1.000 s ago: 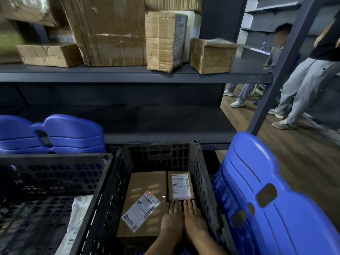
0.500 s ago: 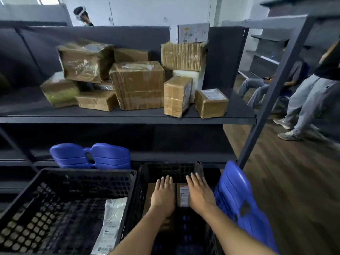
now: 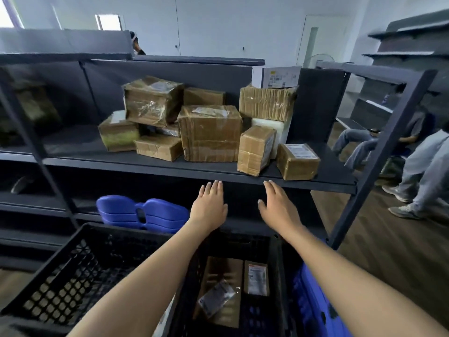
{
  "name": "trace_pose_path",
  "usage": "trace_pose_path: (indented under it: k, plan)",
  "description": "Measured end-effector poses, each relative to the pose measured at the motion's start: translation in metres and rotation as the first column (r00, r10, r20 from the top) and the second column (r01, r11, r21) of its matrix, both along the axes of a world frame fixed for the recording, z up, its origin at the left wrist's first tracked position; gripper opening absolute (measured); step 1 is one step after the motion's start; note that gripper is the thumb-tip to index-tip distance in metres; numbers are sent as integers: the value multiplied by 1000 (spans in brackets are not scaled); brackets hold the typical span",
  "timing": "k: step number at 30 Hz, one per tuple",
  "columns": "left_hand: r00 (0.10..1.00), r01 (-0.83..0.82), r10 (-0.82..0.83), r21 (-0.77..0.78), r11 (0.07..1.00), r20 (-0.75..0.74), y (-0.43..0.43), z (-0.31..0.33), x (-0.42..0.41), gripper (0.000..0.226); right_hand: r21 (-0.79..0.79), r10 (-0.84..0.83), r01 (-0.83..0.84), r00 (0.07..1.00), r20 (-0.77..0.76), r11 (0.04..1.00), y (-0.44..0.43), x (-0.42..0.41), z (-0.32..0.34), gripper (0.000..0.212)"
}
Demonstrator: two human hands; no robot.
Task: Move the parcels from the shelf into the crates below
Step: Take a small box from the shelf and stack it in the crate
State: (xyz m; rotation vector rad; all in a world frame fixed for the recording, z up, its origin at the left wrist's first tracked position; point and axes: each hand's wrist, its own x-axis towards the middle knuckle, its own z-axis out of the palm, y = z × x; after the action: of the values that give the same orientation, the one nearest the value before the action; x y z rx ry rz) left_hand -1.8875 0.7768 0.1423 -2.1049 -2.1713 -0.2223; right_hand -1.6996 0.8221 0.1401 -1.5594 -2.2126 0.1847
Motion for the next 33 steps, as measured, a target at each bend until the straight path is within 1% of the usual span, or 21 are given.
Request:
trace_pose_path:
  k: [4,8,10,13,16,20,25,29,31,33]
  plan:
    - [997,7,-8,14,1000,81,22,27,-15,69,-21,-72,70,993,-98,997,28,-16,34,62]
    - [982,56,-61,32,998,180,51,56,-21,67,-29,-164,162,957,-240,986,61,-32,64,61]
    - [957,74,-84,46,996,277,67,69,-21,67,-39,-195,192,936,-293,981,76,-38,74,59]
    - [894,87,-98,47,995,437,98,84,-20,66,-89,-254,239,885,-391,967,98,-43,81,49]
    - [819,82,-80,21,996,568,126,94,-14,61,-153,-293,252,862,-413,956,114,-45,81,48]
    - [775,86,-79,18,996,627,155,98,-4,56,-232,-300,217,850,-432,948,130,-47,81,53]
    - [692,81,-36,-28,996,721,182,89,4,63,-296,-311,182,821,-479,938,142,-51,79,62]
    - [584,59,-13,-26,998,811,186,80,9,61,-345,-329,151,771,-545,926,147,-51,75,66]
    - [547,42,-3,-24,999,837,184,78,12,60,-345,-333,145,740,-584,927,144,-51,76,63]
    - [474,13,18,-27,1000,880,180,77,14,62,-314,-303,123,715,-630,942,140,-50,75,57]
